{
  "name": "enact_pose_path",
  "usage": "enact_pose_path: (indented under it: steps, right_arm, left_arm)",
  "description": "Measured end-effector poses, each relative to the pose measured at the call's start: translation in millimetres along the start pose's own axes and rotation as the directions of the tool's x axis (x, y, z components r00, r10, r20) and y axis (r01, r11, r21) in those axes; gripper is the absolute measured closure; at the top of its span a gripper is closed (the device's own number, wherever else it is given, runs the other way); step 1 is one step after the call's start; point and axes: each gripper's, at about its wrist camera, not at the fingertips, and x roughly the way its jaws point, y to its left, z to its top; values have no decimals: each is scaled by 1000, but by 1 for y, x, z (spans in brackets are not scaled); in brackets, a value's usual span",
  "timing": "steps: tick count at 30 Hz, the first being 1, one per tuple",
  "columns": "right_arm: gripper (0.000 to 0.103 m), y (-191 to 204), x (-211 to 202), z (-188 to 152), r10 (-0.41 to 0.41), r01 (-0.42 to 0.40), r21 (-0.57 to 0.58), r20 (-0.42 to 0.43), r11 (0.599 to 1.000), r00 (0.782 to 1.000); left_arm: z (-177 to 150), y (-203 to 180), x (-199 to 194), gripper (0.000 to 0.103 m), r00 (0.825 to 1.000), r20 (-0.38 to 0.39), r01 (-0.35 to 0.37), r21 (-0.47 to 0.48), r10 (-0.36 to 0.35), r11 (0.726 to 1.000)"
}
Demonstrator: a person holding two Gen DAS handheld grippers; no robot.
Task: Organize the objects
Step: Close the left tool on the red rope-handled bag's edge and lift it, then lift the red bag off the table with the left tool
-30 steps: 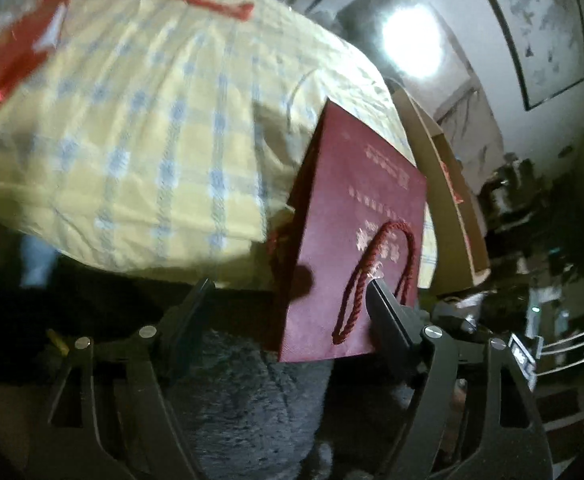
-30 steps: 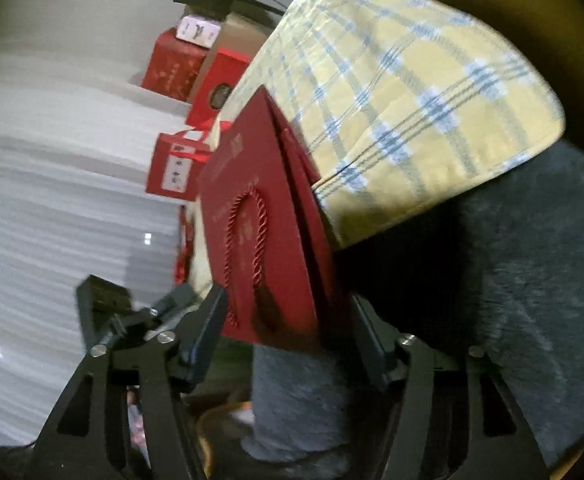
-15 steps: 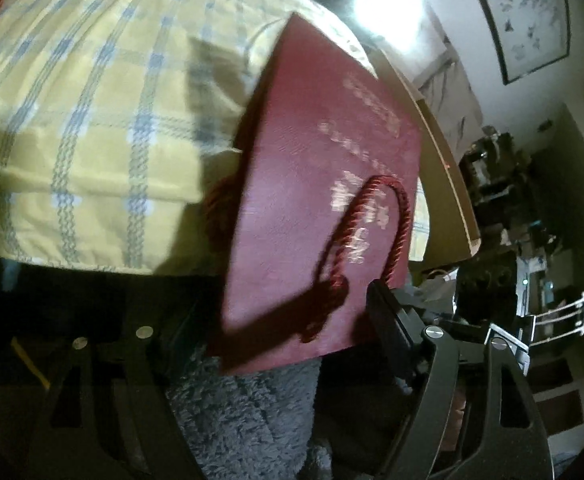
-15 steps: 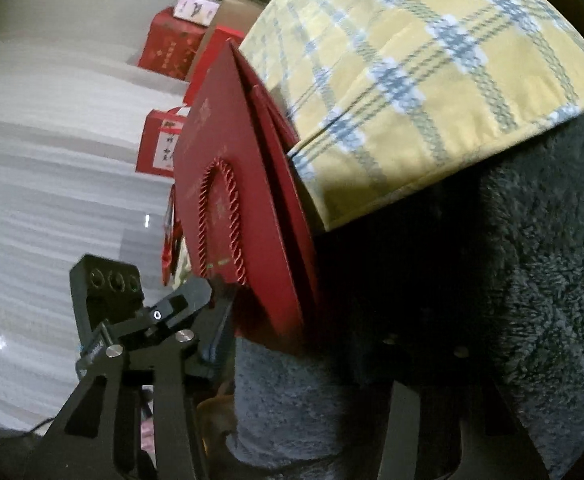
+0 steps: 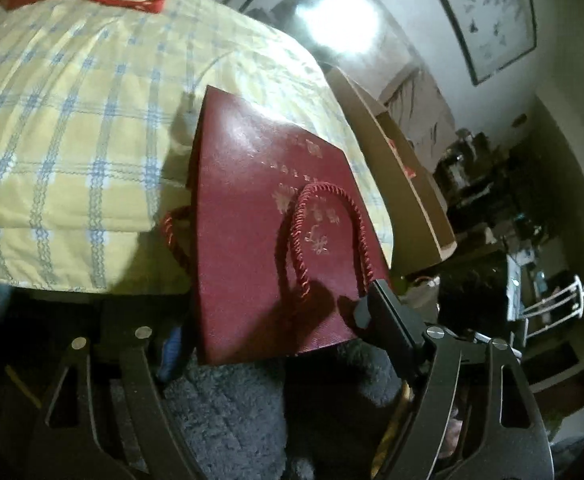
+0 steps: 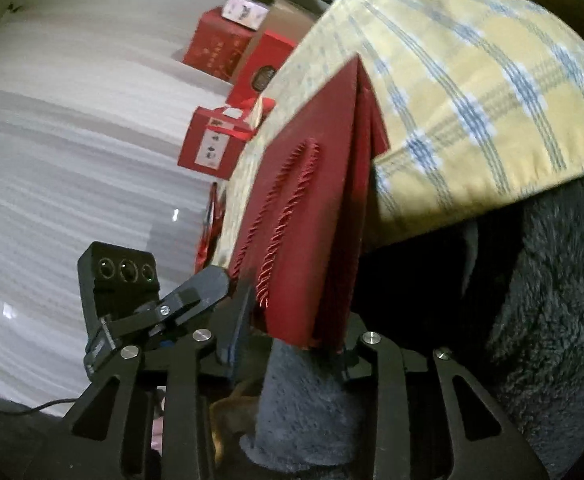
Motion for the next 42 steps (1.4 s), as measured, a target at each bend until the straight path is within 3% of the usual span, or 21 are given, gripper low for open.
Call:
enact_pose_path:
  steps: [6, 8, 12, 18, 21, 24, 26, 29, 36, 42]
  right_arm:
    - [65, -9, -1, -2, -27, 26, 49, 11, 998, 1000]
    - [78, -9, 0, -1, -19, 18, 53, 14, 998, 1000]
    - [87, -9, 3, 0, 105, -106, 96, 11, 990, 994]
    - [89, -6, 8, 1, 205, -202, 126, -14, 971, 979]
    - [89, -7, 8, 0, 179, -176, 119, -22, 977, 984]
    - [89, -7, 6, 2, 166, -164, 117, -12, 980, 986]
    - [88, -4, 0, -1, 127, -126, 87, -8, 988, 992]
    - [88, 4, 0, 0, 99, -99, 48, 0, 994, 995]
    - [87, 27, -6, 1, 8, -4, -68, 52, 998, 999]
    - [87, 48, -4, -1, -84, 100, -170, 99, 980, 992]
  left_arm:
    - [5, 11, -1, 28, 1000, 5, 27, -63, -27, 998]
    - [7, 12, 0, 28, 999, 10, 53, -81, -53, 995]
    - [9, 12, 12, 26, 997, 6, 81, -120, -81, 989]
    - [14, 12, 27, 22, 985, -17, 165, -174, -170, 971]
    - [20, 10, 26, 26, 987, 6, 160, -160, -161, 974]
    - [21, 8, 23, 45, 991, 26, 131, -127, -129, 983]
    - [19, 0, 22, 49, 996, 36, 90, -83, -87, 993]
    - [16, -12, 18, 65, 998, 68, 7, -11, -6, 1000]
    - [8, -28, 6, 71, 992, 123, -18, 56, 11, 998]
    - [1, -44, -3, 73, 983, 171, -95, 131, 72, 987]
